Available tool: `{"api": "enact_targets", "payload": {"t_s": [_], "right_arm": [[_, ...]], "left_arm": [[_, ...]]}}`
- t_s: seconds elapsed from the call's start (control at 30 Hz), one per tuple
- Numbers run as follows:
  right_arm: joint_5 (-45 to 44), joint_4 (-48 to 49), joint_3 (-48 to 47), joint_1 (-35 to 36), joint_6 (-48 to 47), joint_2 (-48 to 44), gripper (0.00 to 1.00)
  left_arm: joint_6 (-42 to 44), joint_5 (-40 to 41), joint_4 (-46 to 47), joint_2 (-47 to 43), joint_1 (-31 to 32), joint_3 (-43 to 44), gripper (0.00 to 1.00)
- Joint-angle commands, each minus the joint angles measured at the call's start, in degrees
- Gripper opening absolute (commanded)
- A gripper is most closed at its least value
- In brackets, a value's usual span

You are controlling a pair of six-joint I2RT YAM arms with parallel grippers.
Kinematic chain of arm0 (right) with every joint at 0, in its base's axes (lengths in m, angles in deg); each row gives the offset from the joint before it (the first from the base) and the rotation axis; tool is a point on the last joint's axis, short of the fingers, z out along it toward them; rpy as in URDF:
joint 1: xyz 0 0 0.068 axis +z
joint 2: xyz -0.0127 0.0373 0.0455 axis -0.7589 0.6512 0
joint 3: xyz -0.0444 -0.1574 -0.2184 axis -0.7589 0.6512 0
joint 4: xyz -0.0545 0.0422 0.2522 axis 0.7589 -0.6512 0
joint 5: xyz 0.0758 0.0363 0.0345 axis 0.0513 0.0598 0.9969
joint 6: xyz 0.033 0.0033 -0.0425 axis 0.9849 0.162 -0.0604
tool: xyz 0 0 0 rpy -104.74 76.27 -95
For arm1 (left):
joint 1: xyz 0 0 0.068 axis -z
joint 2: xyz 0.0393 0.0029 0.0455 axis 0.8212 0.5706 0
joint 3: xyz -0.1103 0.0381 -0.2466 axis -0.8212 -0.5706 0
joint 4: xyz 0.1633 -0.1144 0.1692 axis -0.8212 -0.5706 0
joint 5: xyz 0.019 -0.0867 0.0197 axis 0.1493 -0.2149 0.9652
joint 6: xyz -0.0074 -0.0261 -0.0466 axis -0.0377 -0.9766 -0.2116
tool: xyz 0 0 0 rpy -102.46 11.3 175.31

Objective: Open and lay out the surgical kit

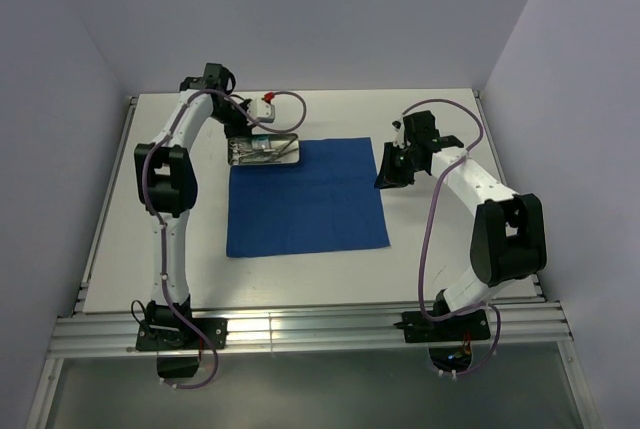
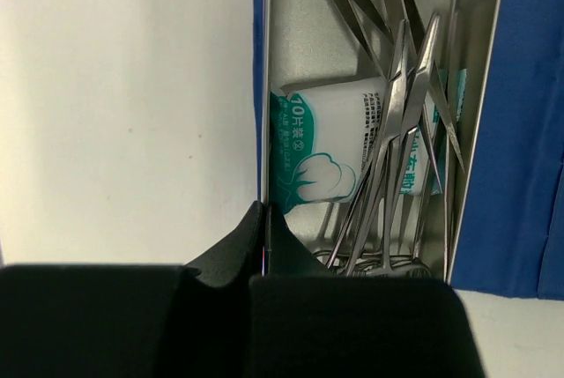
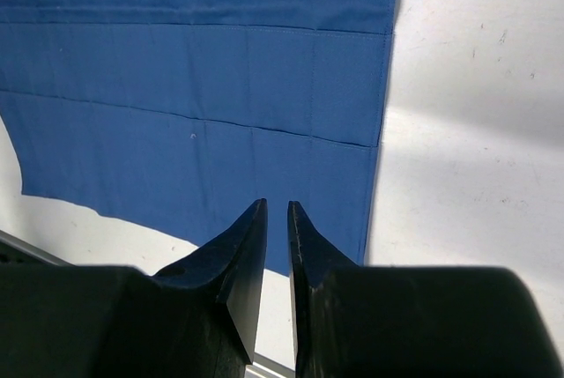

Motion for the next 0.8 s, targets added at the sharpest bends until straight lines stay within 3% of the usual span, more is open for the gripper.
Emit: {"api": "enact_targets", "payload": {"t_s": [0.0, 0.77], "right_arm": [[0.14, 0.42, -1.19, -0.46, 0.23, 0.67, 0.23], [1.63, -0.37, -1.98, -0.46, 0.32, 1.90, 0.31]], "left_arm": [[0.83, -5.03, 0.20, 0.29, 0.34, 2.18, 0.00], [-1.19, -3.90, 4.06, 2.66, 1.13, -0.54, 0.01]]}}
